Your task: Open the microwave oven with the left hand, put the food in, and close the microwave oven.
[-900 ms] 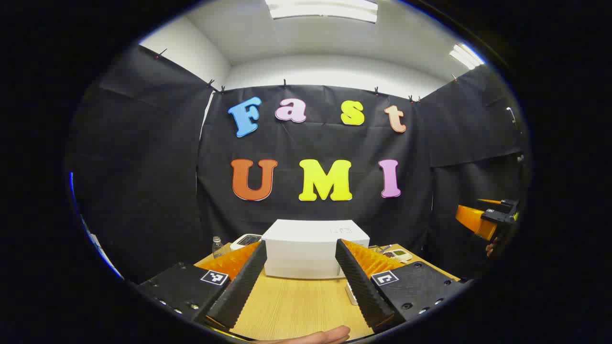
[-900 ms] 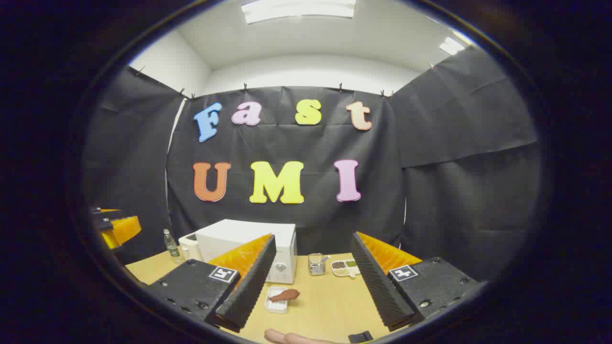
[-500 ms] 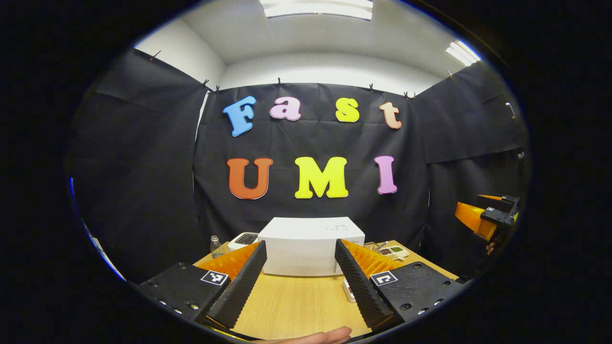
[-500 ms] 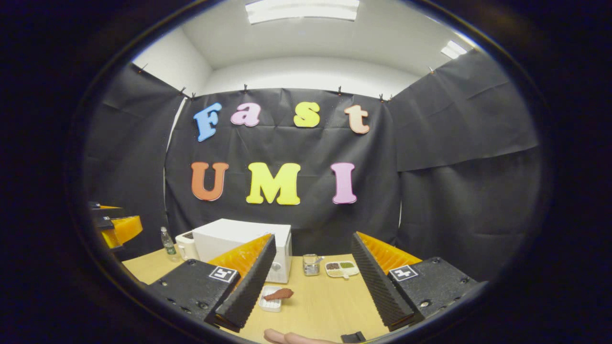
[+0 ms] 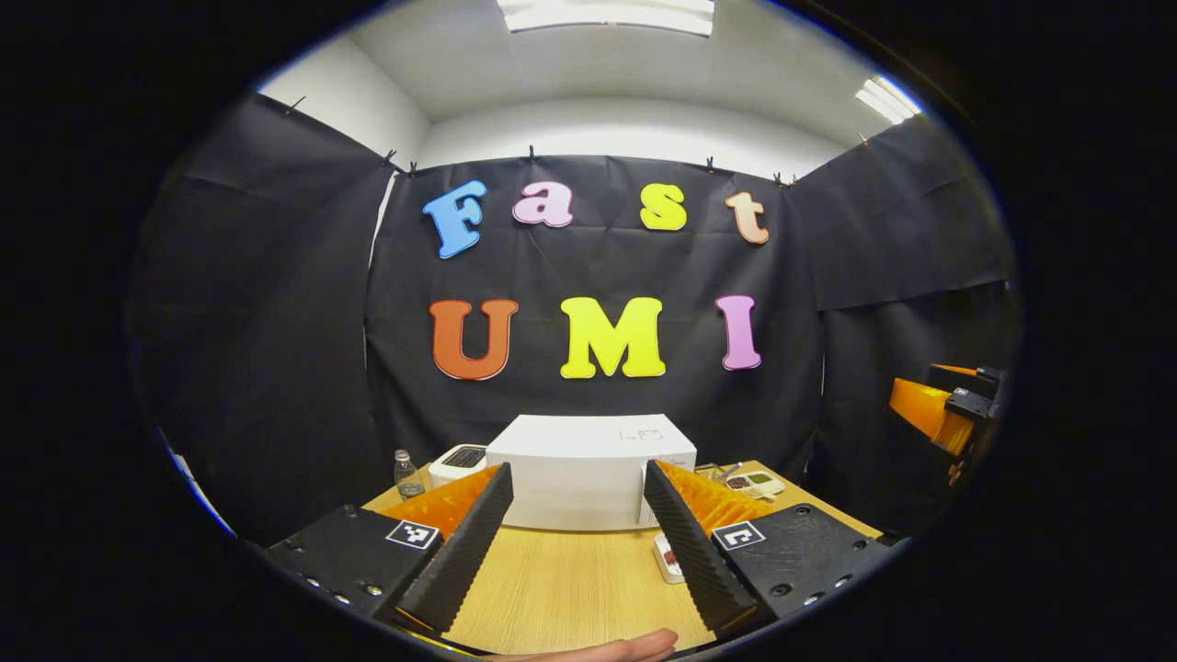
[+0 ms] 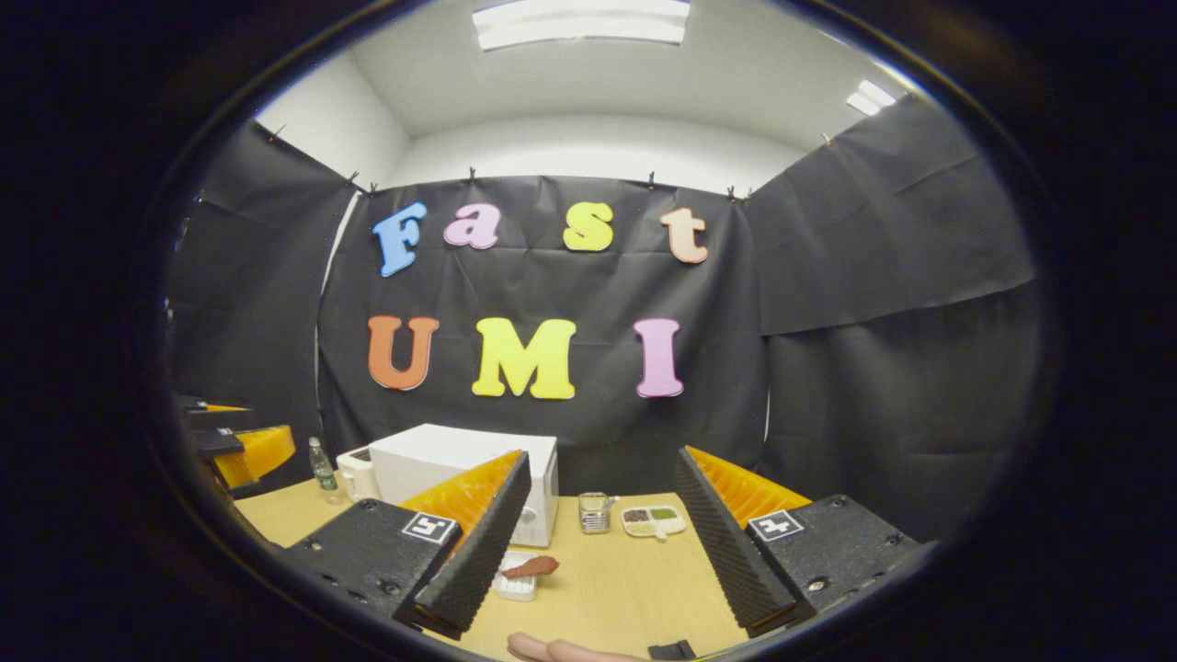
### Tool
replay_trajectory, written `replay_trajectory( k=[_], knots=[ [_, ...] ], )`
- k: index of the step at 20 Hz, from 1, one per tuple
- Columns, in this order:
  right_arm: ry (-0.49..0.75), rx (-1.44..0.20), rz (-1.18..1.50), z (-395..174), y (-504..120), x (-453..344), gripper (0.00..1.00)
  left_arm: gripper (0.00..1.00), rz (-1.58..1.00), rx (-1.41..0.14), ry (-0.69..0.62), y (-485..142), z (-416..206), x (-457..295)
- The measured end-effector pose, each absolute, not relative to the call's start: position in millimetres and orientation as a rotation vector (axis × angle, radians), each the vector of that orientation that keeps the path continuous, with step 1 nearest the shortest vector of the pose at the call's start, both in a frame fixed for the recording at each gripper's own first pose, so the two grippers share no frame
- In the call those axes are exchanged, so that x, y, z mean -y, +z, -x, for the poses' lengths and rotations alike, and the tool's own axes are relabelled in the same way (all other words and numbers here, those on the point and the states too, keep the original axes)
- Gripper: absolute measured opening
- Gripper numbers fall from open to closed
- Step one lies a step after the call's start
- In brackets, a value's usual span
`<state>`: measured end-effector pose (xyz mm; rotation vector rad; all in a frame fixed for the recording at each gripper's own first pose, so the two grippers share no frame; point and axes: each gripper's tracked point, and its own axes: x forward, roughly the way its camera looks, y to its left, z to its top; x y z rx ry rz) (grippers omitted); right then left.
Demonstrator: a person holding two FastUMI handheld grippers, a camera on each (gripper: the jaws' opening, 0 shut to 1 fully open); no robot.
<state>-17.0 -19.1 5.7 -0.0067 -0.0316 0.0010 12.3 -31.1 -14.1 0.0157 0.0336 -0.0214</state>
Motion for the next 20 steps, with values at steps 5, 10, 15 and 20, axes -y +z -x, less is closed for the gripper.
replay_trajectory(
  k=[5,10,15,20],
  knots=[
    [0.028,0.027,-0.014,5,2,25,0.9,0.92,0.003,-0.053,-0.038,-35,-54,48],
    [0.012,0.026,-0.01,-18,-5,48,1.0,0.92,0.026,-0.087,-0.083,-74,-117,73],
    [-0.012,0.013,0.022,-39,-12,69,1.0,0.92,0.03,-0.142,-0.088,-123,-184,94],
    [0.012,-0.001,0.002,-55,-23,77,1.0,0.92,0.02,-0.23,-0.108,-187,-242,120]
  ],
)
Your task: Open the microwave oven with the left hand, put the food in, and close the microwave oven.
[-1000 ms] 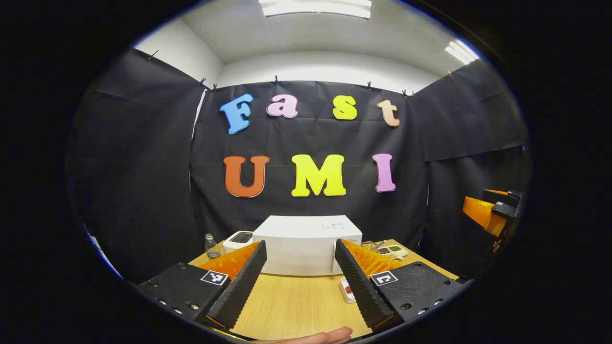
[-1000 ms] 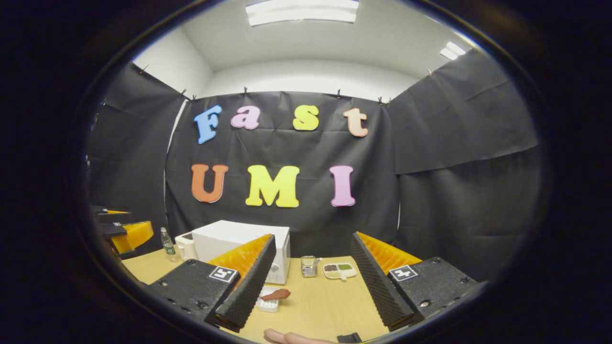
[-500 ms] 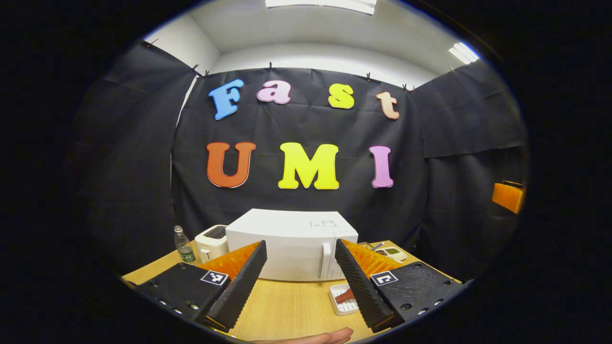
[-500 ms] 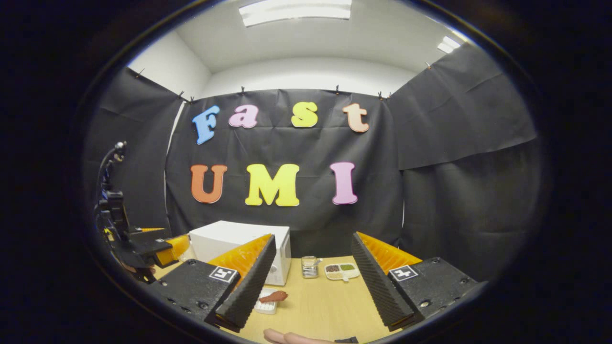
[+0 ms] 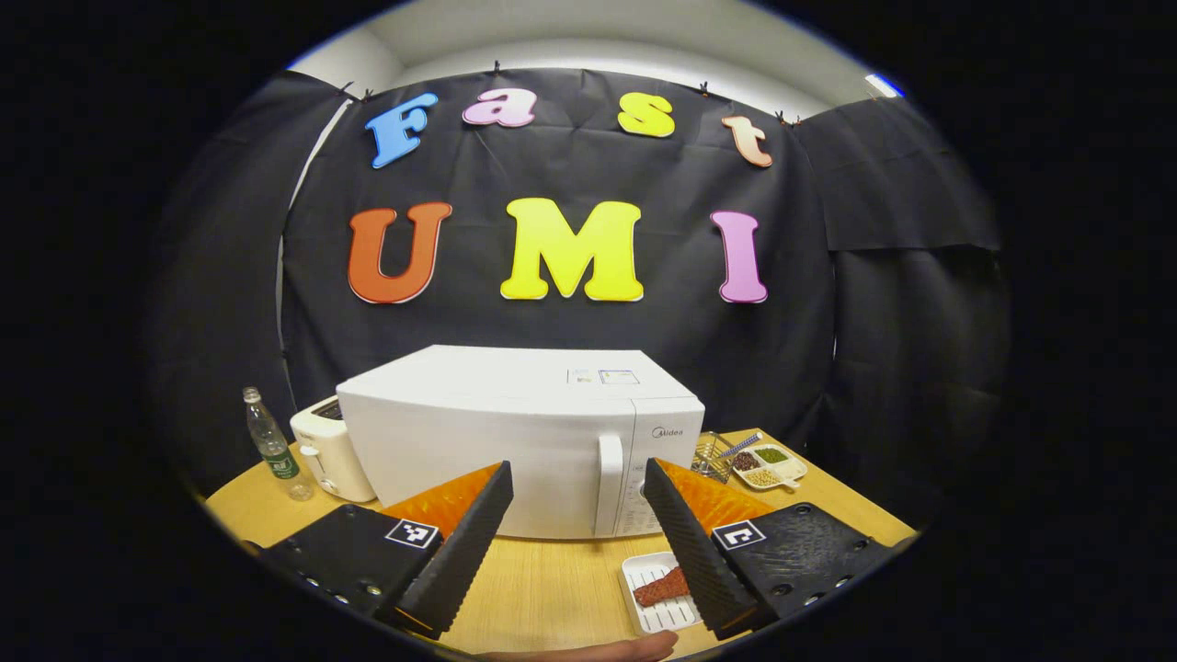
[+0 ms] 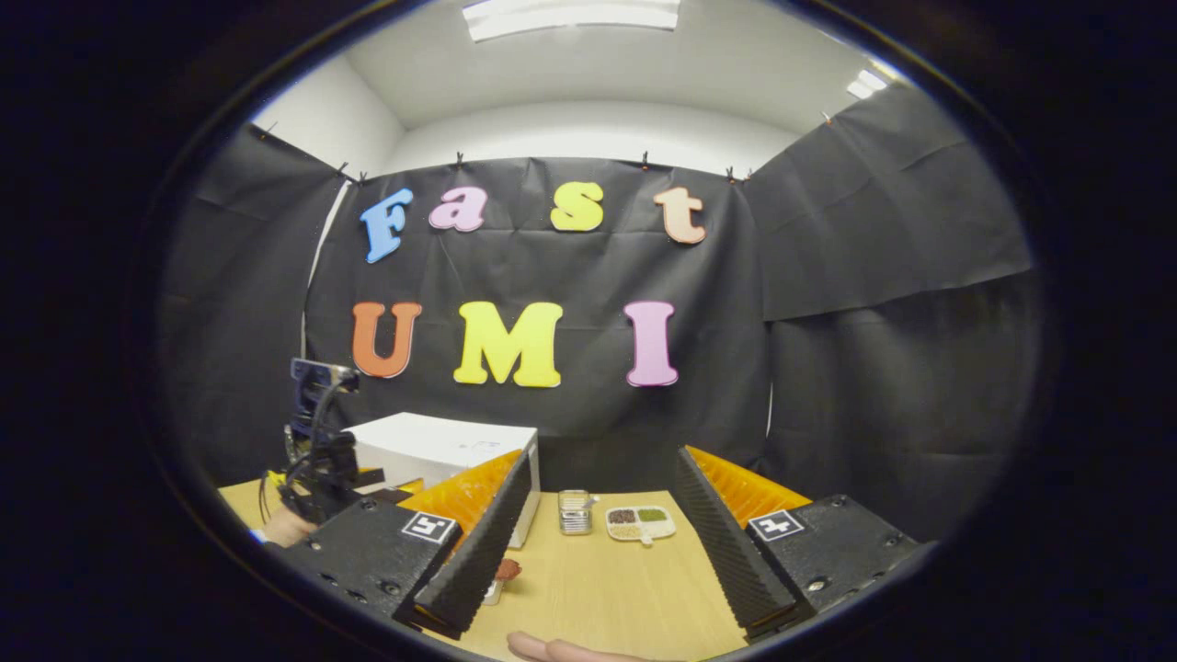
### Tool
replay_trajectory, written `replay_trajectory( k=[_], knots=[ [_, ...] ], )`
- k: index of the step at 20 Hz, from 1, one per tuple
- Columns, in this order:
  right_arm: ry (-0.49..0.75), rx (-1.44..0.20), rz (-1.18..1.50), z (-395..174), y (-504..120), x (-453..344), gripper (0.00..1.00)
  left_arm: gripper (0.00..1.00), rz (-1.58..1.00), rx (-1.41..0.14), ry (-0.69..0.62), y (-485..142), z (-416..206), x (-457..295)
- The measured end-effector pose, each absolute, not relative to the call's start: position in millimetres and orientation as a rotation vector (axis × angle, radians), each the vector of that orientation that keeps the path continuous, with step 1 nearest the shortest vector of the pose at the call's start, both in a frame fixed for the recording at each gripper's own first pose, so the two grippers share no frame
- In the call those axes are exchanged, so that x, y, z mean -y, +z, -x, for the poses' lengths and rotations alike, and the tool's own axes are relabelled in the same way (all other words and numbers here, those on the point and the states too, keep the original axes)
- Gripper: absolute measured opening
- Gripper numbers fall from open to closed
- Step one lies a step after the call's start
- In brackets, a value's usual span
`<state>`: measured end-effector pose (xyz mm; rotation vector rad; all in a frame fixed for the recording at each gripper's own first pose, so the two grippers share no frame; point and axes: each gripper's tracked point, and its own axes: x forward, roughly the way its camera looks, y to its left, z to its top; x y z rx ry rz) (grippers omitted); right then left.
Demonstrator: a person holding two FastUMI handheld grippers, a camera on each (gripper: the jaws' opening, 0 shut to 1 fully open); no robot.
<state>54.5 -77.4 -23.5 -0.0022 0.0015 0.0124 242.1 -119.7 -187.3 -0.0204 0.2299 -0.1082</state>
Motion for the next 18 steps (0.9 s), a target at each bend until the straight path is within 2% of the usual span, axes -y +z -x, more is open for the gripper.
replay_trajectory(
  k=[6,14,15,16,17,18],
  knots=[
    [-0.017,0.0,-0.003,-69,-38,103,1.0,0.93,0.082,-0.306,-0.138,-245,-292,139],
    [-0.028,-0.078,-0.009,-97,-79,114,1.0,0.92,0.111,-0.258,-0.14,-264,-327,144],
    [-0.028,-0.091,-0.009,-100,-83,115,0.9,0.92,0.095,-0.258,-0.133,-268,-331,144],
    [-0.029,-0.101,-0.011,-103,-88,117,0.9,0.9,0.075,-0.248,-0.12,-268,-331,142],
    [-0.024,-0.103,-0.017,-104,-90,117,1.0,0.85,0.048,-0.234,-0.117,-268,-332,143],
    [-0.007,-0.097,-0.031,-105,-89,112,0.91,0.85,0.019,-0.227,-0.104,-270,-333,141]
  ],
)
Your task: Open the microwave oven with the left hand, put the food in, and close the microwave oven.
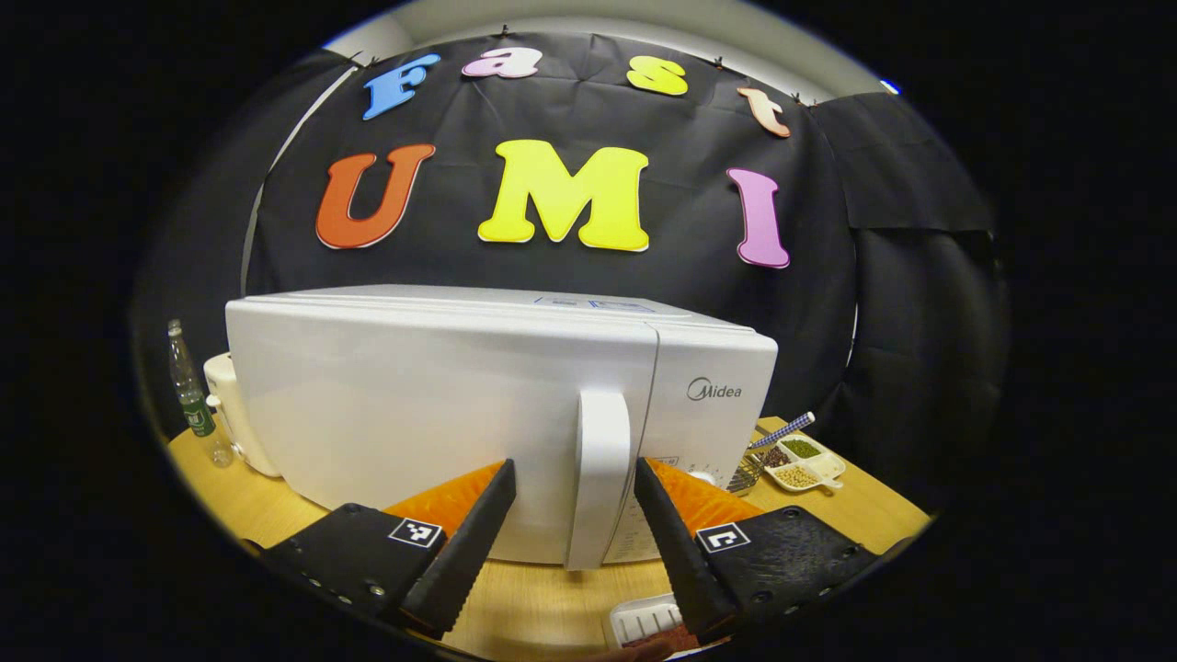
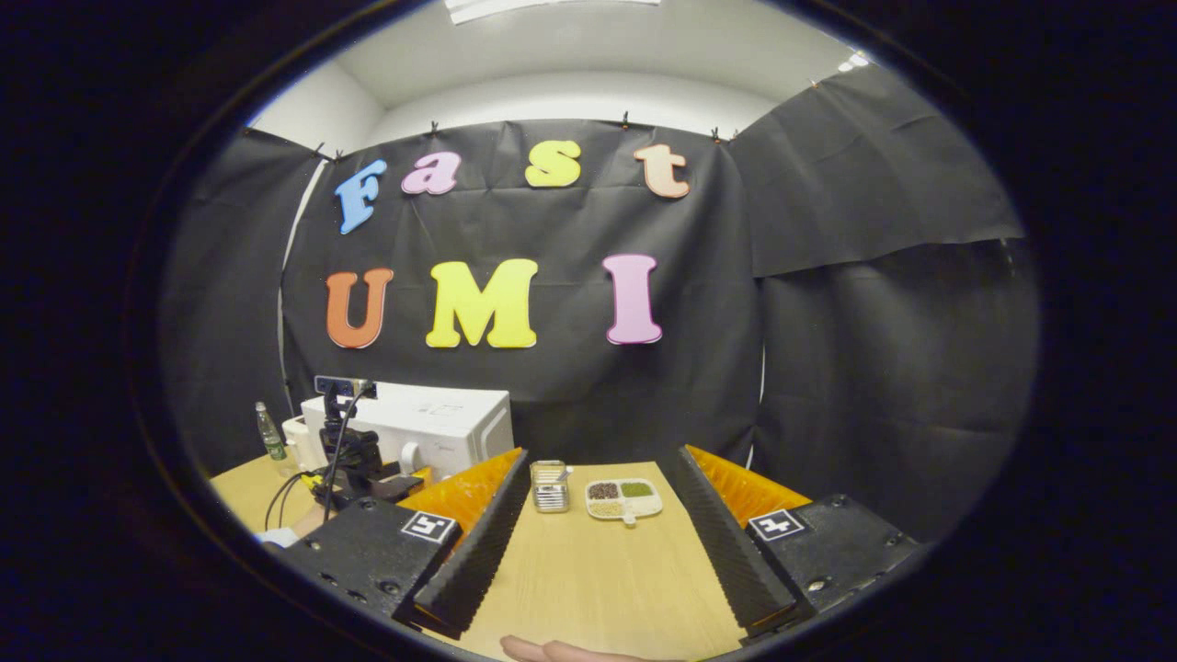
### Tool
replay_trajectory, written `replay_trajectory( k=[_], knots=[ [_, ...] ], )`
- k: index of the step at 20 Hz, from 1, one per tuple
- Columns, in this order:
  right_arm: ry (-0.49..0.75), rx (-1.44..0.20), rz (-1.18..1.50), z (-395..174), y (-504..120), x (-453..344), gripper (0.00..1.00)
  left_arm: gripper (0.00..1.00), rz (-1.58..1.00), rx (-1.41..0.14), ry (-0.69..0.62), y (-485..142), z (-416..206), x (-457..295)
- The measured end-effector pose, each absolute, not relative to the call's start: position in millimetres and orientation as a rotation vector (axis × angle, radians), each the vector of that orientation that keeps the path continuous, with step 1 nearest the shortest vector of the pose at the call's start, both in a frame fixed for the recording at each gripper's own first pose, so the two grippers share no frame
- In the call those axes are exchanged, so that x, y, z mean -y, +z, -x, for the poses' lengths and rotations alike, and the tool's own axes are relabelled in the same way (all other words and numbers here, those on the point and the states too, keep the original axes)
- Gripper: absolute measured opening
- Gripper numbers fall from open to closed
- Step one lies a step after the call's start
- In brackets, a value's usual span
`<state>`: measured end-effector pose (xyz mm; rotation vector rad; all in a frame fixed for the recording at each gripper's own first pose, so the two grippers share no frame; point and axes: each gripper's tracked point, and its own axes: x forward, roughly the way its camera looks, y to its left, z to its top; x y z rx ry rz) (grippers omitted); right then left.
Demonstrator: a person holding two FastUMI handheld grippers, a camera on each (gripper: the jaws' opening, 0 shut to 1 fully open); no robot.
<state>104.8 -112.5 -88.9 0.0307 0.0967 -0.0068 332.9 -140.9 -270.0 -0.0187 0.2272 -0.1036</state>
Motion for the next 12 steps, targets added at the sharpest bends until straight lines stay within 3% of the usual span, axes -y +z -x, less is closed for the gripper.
replay_trajectory(
  k=[1,2,3,4,5,7,8,9,10,12],
  knots=[
    [0.007,-0.093,-0.04,-107,-89,110,1.0,0.7,-0.014,-0.227,-0.086,-273,-333,137],
    [0.017,-0.092,-0.046,-108,-92,108,1.0,0.67,-0.029,-0.231,-0.083,-277,-334,136],
    [0.023,-0.093,-0.047,-109,-93,106,0.91,0.65,-0.014,-0.234,-0.119,-276,-332,144],
    [0.023,-0.093,-0.045,-110,-95,106,1.0,0.47,0.016,-0.245,-0.155,-279,-331,153],
    [0.023,-0.093,-0.043,-111,-95,105,0.9,0.26,0.015,-0.264,-0.157,-282,-330,153],
    [0.023,-0.098,-0.045,-111,-97,104,0.9,0.24,0.006,-0.271,-0.148,-283,-328,151],
    [0.021,-0.1,-0.044,-111,-98,104,1.0,0.24,0.009,-0.268,-0.148,-282,-327,151],
    [0.018,-0.1,-0.04,-110,-97,105,0.9,0.14,0.023,-0.272,-0.152,-283,-327,151],
    [0.013,-0.099,-0.038,-110,-98,107,1.0,0.15,0.027,-0.283,-0.158,-283,-325,151],
    [0.007,-0.098,-0.032,-107,-98,109,1.0,0.15,0.023,-0.28,-0.162,-283,-327,151]
  ],
)
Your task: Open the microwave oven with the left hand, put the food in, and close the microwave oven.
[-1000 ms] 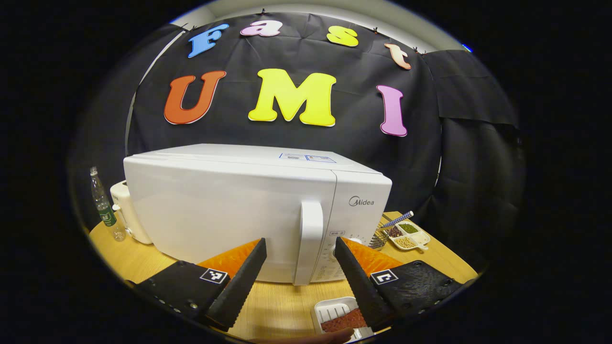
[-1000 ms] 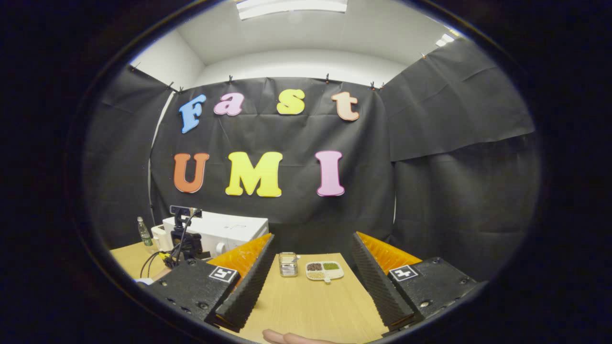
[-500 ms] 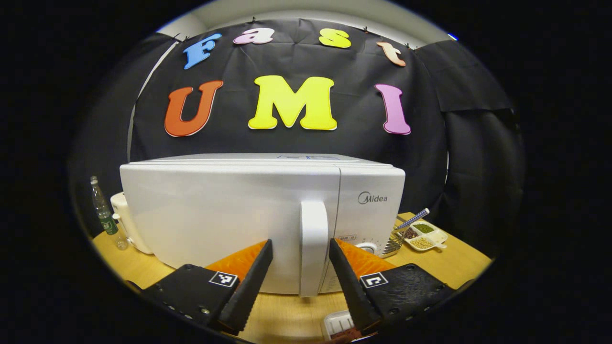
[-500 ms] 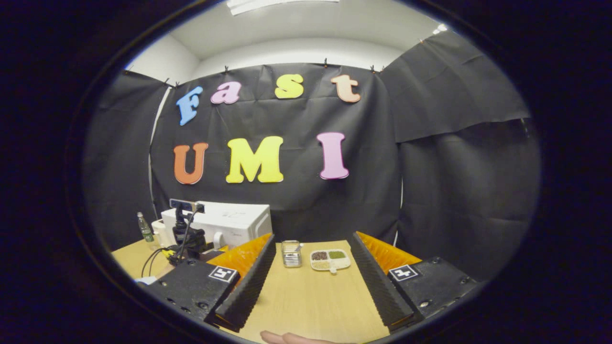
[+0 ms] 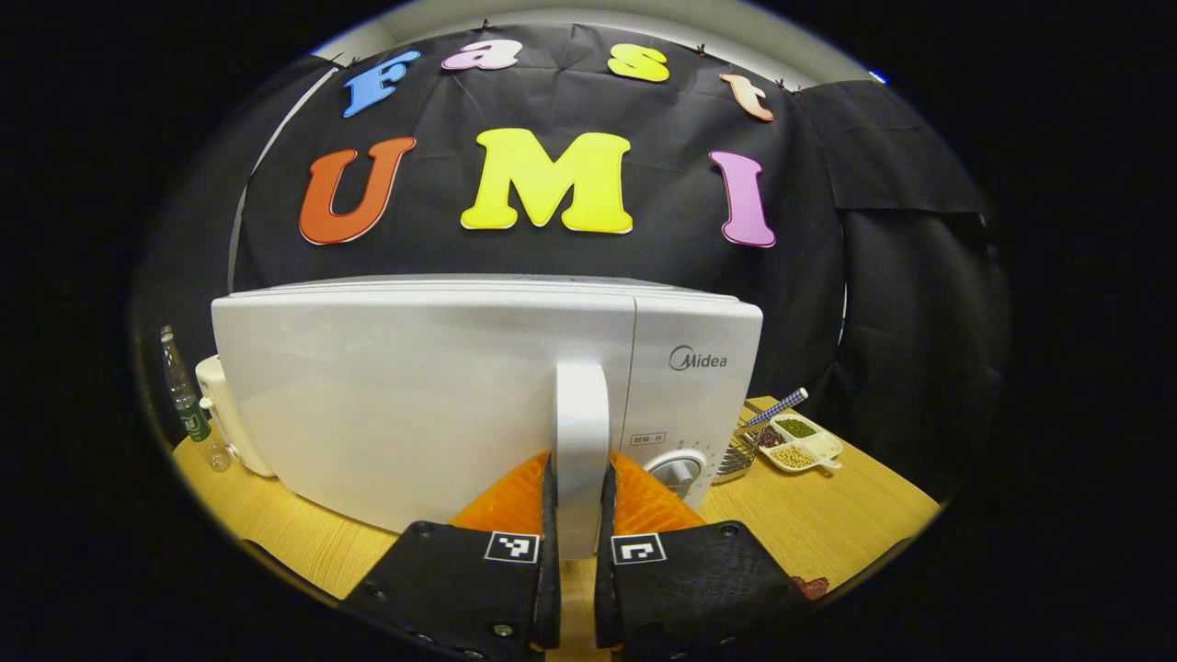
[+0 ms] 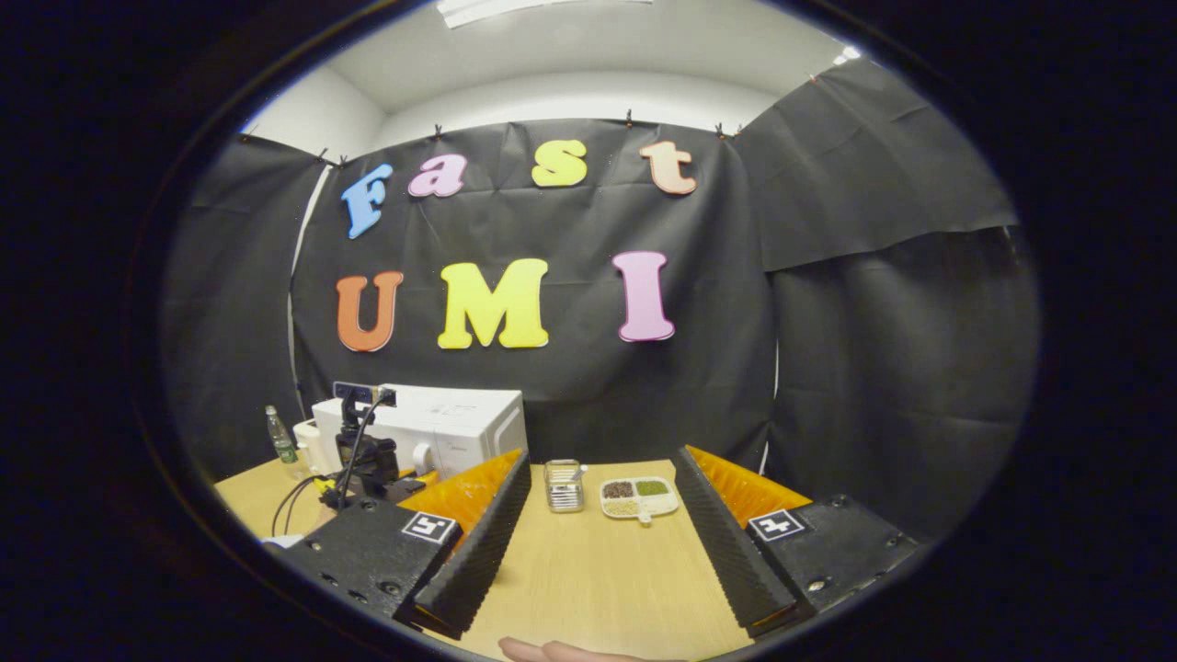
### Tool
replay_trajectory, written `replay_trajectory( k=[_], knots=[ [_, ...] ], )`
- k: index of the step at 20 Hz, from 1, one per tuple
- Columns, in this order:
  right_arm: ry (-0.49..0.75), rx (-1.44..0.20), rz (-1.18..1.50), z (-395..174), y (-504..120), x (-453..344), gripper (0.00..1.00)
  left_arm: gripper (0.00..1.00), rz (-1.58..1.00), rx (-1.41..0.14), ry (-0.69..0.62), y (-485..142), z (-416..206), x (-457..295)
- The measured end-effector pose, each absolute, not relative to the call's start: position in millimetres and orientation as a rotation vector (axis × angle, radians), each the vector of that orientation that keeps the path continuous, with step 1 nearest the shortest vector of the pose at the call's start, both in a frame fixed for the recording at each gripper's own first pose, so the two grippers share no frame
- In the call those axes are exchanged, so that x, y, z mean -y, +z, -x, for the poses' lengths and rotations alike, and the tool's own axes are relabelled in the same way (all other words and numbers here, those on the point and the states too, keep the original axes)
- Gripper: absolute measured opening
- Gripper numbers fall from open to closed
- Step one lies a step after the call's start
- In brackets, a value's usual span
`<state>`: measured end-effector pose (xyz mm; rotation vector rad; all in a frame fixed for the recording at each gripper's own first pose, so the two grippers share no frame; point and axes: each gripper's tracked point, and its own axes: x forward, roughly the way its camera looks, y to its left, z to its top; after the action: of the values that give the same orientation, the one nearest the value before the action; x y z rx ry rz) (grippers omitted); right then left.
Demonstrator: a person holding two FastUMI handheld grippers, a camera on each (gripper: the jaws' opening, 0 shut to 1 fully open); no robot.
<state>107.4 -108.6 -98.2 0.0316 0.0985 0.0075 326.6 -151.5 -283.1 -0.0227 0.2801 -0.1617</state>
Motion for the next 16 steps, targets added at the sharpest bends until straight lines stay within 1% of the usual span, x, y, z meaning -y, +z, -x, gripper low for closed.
replay_trajectory(
  k=[1,3,5,6,7,8,11,15,16],
  knots=[
    [0.005,-0.096,-0.031,-107,-98,110,1.0,0.04,0.031,-0.283,-0.158,-283,-325,152],
    [-0.004,-0.1,-0.035,-106,-100,113,1.0,0.04,0.032,-0.289,-0.159,-284,-325,151],
    [-0.003,-0.106,-0.039,-106,-102,113,1.0,0.04,0.036,-0.292,-0.153,-281,-312,149],
    [-0.004,-0.105,-0.041,-106,-102,113,0.9,0.04,0.023,-0.294,-0.163,-283,-304,147],
    [-0.005,-0.106,-0.04,-106,-103,114,1.0,0.04,0.027,-0.286,-0.178,-281,-293,145],
    [-0.005,-0.105,-0.039,-105,-103,113,0.9,0.04,0.032,-0.267,-0.195,-279,-286,142],
    [-0.004,-0.107,-0.039,-104,-104,109,0.9,0.03,0.026,-0.263,-0.235,-277,-253,131],
    [0.005,-0.119,-0.044,-100,-107,92,0.9,0.04,0.059,-0.226,-0.324,-271,-212,112],
    [0.009,-0.122,-0.04,-99,-109,88,1.0,0.03,0.046,-0.235,-0.33,-272,-200,105]
  ],
)
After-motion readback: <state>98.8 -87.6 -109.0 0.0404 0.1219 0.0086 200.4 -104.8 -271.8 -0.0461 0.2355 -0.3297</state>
